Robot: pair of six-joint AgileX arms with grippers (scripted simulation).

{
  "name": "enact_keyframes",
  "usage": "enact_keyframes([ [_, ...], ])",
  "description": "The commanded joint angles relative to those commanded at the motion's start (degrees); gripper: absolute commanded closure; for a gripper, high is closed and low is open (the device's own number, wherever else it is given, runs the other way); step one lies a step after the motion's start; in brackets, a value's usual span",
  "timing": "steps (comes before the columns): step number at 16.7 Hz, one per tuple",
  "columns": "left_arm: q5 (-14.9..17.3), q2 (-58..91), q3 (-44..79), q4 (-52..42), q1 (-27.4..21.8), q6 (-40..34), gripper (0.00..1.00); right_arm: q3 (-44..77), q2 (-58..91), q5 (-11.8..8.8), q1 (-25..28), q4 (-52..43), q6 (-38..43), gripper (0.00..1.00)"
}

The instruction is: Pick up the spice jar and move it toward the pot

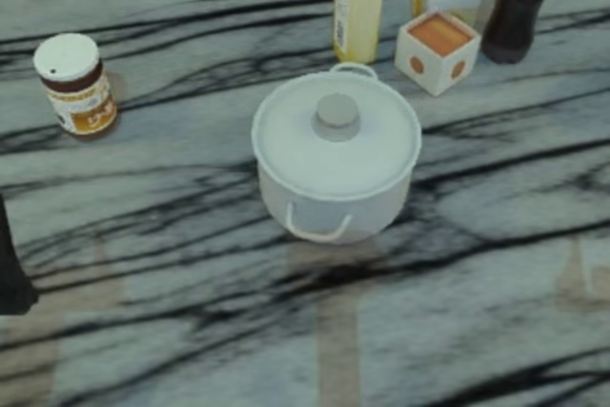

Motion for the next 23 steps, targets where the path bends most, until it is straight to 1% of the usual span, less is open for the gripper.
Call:
enact_keyframes([
  [5,0.13,2.71,2.04,-1.97,0.03,0.37,0.0,0.0,0.0,0.0,0.0,0.0,0.0,0.0],
  [8,0.63,9.67,8.0,-6.73,-0.09,1.36,0.0,0.0,0.0,0.0,0.0,0.0,0.0,0.0],
  [10,1.16,16.12,14.26,-10.89,-0.3,2.34,0.0,0.0,0.0,0.0,0.0,0.0,0.0,0.0],
  [15,2.69,36.05,36.81,-22.59,-1.07,5.5,0.0,0.0,0.0,0.0,0.0,0.0,0.0,0.0],
  [23,4.18,74.42,85.33,-42.53,-1.94,11.19,0.0,0.0,0.0,0.0,0.0,0.0,0.0,0.0],
])
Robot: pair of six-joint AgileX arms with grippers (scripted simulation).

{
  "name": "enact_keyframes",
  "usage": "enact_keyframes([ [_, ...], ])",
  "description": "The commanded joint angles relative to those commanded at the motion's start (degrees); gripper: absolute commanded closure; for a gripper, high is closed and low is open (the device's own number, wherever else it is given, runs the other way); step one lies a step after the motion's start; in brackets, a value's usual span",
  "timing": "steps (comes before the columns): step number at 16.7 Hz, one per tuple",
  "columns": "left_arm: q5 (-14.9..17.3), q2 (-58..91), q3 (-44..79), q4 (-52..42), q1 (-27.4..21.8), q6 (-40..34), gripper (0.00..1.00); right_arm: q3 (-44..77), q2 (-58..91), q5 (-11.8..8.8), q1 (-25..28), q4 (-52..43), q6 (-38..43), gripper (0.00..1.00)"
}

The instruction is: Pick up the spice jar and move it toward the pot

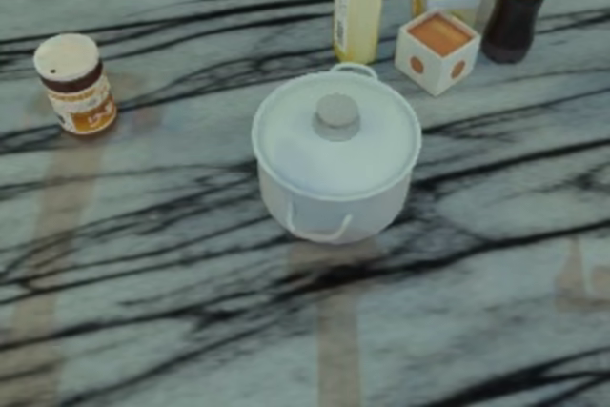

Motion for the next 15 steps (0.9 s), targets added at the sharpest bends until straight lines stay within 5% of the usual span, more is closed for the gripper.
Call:
enact_keyframes([
  [8,-0.46,42.43,42.04,-22.13,0.2,4.08,0.0,0.0,0.0,0.0,0.0,0.0,0.0,0.0],
  [15,-1.77,69.73,60.42,-38.9,0.92,5.4,0.0,0.0,0.0,0.0,0.0,0.0,0.0,0.0],
])
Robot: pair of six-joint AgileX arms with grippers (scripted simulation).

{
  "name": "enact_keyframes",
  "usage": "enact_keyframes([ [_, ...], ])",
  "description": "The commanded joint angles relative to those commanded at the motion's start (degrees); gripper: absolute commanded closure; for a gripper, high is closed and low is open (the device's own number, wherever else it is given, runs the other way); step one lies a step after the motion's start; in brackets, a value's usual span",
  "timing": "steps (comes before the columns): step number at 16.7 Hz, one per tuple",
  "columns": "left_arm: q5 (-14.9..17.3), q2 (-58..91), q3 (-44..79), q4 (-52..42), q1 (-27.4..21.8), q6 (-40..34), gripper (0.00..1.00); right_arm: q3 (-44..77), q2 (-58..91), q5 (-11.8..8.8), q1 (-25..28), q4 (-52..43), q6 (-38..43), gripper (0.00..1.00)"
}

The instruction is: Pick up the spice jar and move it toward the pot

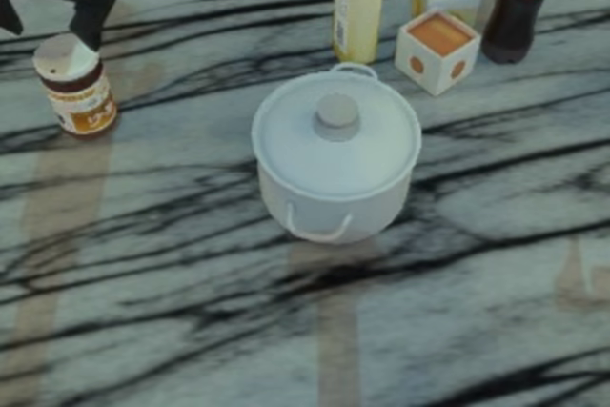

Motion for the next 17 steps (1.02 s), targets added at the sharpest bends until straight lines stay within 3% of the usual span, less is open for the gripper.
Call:
enact_keyframes([
  [9,-0.26,4.06,1.9,-2.65,-0.15,0.03,0.0,0.0,0.0,0.0,0.0,0.0,0.0,0.0],
  [17,-0.32,3.04,-9.73,8.17,0.06,-0.05,0.0,0.0,0.0,0.0,0.0,0.0,0.0,0.0],
])
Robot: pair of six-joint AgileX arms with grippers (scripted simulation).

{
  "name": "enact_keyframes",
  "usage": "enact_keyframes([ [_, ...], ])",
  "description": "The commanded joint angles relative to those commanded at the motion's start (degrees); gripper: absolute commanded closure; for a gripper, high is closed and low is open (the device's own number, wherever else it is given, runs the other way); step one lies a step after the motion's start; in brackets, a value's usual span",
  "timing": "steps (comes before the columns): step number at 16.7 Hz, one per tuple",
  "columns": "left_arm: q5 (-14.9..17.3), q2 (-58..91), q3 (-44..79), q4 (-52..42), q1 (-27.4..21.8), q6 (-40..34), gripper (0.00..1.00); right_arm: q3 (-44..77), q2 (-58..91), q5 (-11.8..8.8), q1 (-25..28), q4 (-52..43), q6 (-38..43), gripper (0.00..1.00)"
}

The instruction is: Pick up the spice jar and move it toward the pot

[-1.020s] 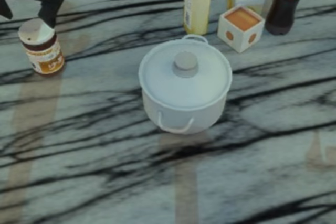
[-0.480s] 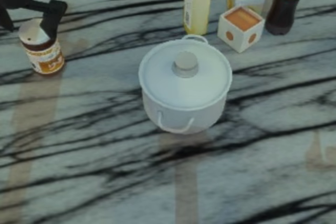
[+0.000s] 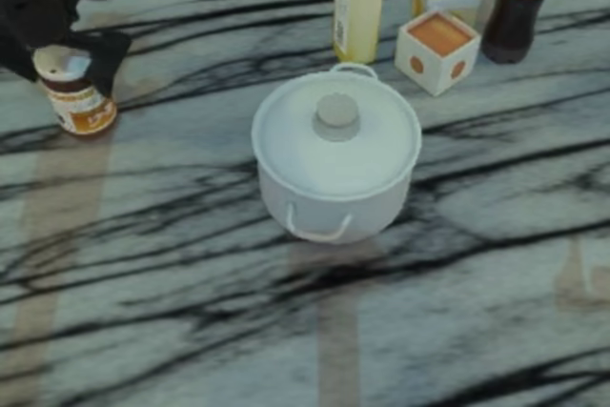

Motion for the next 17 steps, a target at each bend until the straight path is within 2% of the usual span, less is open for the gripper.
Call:
enact_keyframes([
  [5,0.0,-0.06,-1.13,1.07,0.0,0.01,0.0,0.0,0.0,0.0,0.0,0.0,0.0,0.0],
  [17,0.0,-0.06,-1.13,1.07,0.0,0.01,0.9,0.0,0.0,0.0,0.0,0.0,0.0,0.0],
])
